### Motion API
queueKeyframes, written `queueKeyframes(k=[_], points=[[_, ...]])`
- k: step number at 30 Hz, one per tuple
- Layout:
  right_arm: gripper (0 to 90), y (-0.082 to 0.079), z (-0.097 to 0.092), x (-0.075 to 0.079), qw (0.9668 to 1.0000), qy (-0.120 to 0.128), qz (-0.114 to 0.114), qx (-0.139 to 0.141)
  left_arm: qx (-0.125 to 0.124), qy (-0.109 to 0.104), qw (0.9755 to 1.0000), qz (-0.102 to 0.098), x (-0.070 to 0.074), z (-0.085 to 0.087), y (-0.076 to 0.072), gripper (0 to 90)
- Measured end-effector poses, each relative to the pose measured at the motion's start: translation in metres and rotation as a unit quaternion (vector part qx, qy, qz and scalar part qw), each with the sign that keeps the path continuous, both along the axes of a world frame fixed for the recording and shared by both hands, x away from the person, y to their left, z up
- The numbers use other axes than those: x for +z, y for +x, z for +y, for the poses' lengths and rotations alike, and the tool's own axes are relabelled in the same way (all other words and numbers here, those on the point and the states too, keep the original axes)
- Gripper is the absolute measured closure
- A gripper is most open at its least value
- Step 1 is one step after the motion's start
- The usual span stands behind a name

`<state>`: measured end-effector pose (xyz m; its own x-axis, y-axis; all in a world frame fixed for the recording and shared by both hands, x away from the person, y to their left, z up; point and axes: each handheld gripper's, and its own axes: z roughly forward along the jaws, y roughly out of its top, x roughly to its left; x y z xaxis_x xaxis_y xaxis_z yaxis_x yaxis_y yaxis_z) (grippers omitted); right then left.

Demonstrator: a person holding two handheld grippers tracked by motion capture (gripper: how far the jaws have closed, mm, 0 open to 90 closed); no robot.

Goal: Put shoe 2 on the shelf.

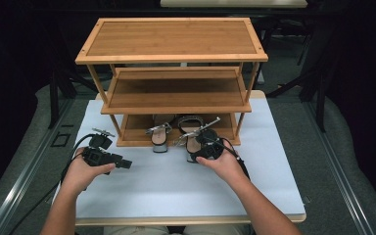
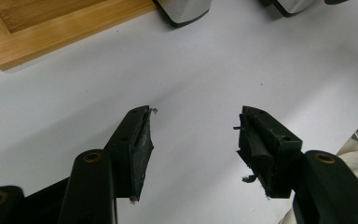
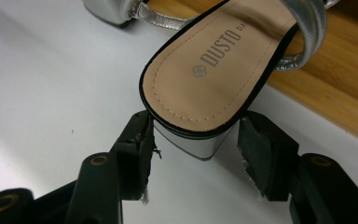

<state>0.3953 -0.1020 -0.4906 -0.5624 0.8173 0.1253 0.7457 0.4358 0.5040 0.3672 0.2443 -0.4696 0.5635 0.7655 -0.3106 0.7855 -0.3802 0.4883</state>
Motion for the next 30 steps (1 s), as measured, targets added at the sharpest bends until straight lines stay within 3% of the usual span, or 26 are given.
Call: queueKeyframes(k=[12, 24, 30], points=[[46.1, 0.021, 0.010, -0.004, 0.9996, 0.000, -0.004, -0.029, 0.001, 0.000, 1.0000, 0.001, -0.001, 0.001, 0.000, 44.1], [46.3, 0.036, 0.010, -0.006, 0.9996, 0.003, -0.022, -0.019, -0.001, 0.004, 1.0000, 0.004, -0.003, 0.001, 0.001, 44.1], [46.3, 0.040, 0.010, -0.013, 0.9998, -0.008, -0.016, -0.009, 0.001, 0.003, 1.0000, 0.005, -0.005, -0.001, 0.002, 44.1]])
